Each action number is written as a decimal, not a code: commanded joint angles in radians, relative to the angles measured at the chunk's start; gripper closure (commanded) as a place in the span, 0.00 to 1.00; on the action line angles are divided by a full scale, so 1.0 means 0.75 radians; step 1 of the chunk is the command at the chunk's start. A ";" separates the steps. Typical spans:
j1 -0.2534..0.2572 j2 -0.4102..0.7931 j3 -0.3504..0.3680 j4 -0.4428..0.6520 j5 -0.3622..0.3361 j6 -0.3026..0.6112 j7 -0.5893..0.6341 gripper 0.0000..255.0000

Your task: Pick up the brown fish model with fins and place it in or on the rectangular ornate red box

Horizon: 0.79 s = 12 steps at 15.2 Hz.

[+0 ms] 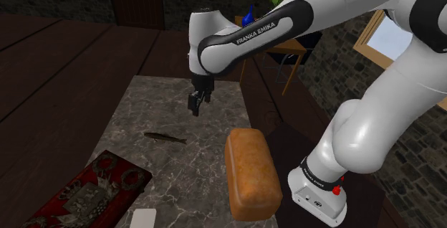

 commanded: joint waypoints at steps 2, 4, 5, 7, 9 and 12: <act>0.032 0.118 0.033 0.063 -0.021 0.084 -0.020 0.00; 0.054 0.196 0.055 0.111 -0.041 0.132 -0.026 0.00; 0.066 0.235 0.065 0.136 -0.054 0.154 -0.028 0.00; 0.091 0.313 0.084 0.189 -0.081 0.195 -0.031 0.00; 0.118 0.390 0.100 0.245 -0.113 0.232 -0.032 0.00; 0.156 0.486 0.116 0.320 -0.157 0.272 -0.032 0.00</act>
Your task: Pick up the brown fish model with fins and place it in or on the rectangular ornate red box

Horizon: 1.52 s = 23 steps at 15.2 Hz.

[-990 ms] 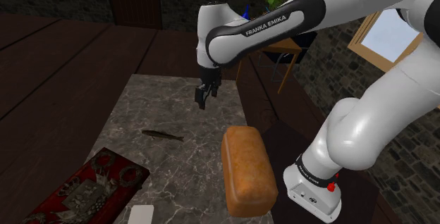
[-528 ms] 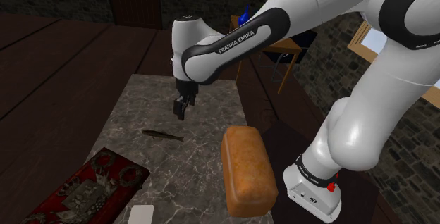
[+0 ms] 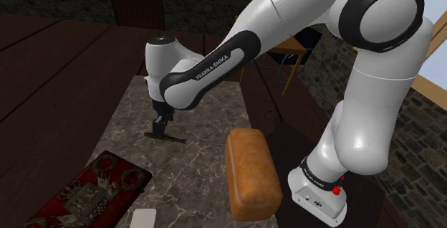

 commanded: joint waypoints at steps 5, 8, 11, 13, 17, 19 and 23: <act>0.025 0.092 -0.004 0.007 -0.037 0.091 0.020 0.00; 0.031 0.128 -0.010 0.005 -0.050 0.127 0.029 0.00; 0.031 0.128 -0.010 0.006 -0.050 0.127 0.029 0.00; 0.031 0.128 -0.010 0.006 -0.050 0.127 0.029 0.00; 0.031 0.128 -0.010 0.006 -0.050 0.127 0.029 1.00; 0.031 0.128 -0.010 0.006 -0.050 0.127 0.029 1.00; 0.031 0.128 -0.010 0.006 -0.050 0.127 0.029 1.00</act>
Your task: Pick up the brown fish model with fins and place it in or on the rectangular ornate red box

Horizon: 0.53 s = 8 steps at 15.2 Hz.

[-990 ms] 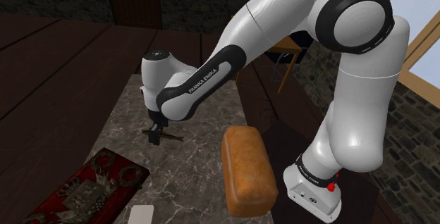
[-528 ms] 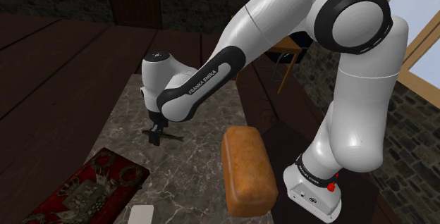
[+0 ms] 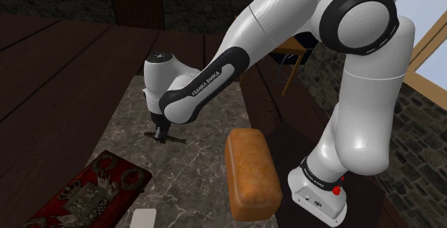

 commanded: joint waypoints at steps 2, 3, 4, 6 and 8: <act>0.000 0.000 -0.001 0.000 0.000 0.000 0.000 1.00; -0.002 -0.013 0.002 0.001 0.005 -0.014 -0.003 1.00; -0.004 -0.027 0.005 0.002 0.009 -0.029 -0.006 1.00; -0.008 -0.053 0.010 0.007 0.018 -0.059 -0.011 1.00; -0.012 -0.079 0.014 0.012 0.028 -0.089 -0.017 1.00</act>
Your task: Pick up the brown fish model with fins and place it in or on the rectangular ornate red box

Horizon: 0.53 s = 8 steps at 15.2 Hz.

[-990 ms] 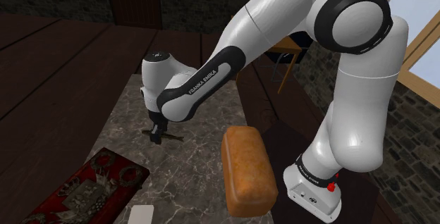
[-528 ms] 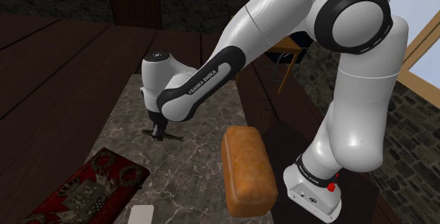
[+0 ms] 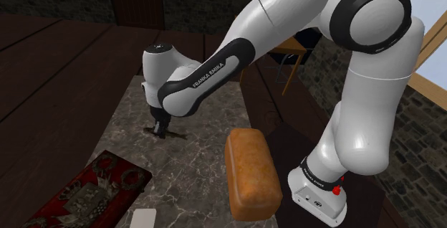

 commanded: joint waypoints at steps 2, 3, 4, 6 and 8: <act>-0.004 -0.037 0.007 0.009 0.013 -0.046 -0.006 1.00; -0.005 -0.050 0.008 0.013 0.017 -0.061 -0.009 1.00; -0.006 -0.061 0.010 0.016 0.022 -0.077 -0.011 1.00; -0.009 -0.085 0.013 0.025 0.030 -0.108 -0.016 1.00; -0.011 -0.107 0.016 0.035 0.038 -0.139 -0.021 1.00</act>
